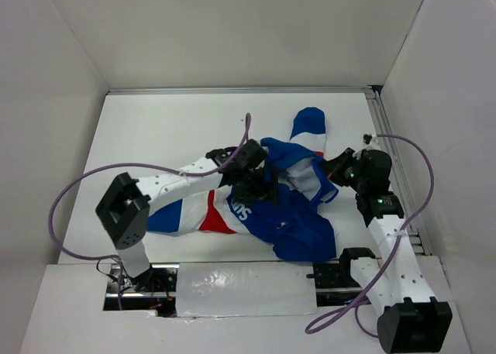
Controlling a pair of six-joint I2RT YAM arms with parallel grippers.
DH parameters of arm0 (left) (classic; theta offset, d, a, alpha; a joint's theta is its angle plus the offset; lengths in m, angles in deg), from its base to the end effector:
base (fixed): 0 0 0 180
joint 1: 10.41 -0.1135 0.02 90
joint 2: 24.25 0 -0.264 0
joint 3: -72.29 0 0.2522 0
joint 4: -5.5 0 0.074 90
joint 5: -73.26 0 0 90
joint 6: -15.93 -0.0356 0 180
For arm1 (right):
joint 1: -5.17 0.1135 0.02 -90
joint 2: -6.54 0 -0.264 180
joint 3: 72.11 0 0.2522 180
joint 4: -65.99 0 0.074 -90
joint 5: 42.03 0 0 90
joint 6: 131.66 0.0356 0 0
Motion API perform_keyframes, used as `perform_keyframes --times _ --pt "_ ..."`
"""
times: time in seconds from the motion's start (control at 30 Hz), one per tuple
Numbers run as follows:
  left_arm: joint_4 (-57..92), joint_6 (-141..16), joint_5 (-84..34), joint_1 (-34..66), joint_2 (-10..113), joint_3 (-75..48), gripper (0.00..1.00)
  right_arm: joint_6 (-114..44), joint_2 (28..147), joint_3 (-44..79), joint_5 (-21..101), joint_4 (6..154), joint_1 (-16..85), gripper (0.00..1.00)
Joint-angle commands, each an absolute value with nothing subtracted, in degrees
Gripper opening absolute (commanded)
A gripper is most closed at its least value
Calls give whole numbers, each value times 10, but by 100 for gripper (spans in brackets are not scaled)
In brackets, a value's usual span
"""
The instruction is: Zip up the jacket
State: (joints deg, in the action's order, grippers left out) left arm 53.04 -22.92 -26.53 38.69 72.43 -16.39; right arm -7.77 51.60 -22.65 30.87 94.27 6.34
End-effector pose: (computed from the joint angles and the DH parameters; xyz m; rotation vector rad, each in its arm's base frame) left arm 0.2326 -0.2777 0.2507 0.0240 2.7711 -0.8114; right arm 0.1835 0.0142 0.2760 0.3802 1.9986 0.6872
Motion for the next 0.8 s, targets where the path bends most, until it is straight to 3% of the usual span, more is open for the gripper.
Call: perform_keyframes --times 0.0,0.3,0.4,0.43,0.47,0.57,0.6,0.77 --pt "574 -229 -239 391 791 -241 99 -71 501 -200 279 980 12 7" --pt "702 -172 -208 376 967 -406 99 -93 459 -184 278 1011 -16 9" --pt "677 -176 -216 364 975 -389 80 -96 453 -185 284 1013 -17 9" --pt "673 -176 -218 363 975 -387 62 -97 453 -186 284 1014 -16 10" --pt "669 -177 -218 362 975 -383 56 -99 453 -187 285 1015 -17 10" --pt "670 -177 -197 356 972 -395 9 -100 459 -187 300 1018 -17 10" --pt "674 -179 -191 351 970 -399 0 -101 462 -186 302 1017 -17 9" --pt "621 -240 -203 302 906 -394 0 -91 491 -161 306 991 -18 8"
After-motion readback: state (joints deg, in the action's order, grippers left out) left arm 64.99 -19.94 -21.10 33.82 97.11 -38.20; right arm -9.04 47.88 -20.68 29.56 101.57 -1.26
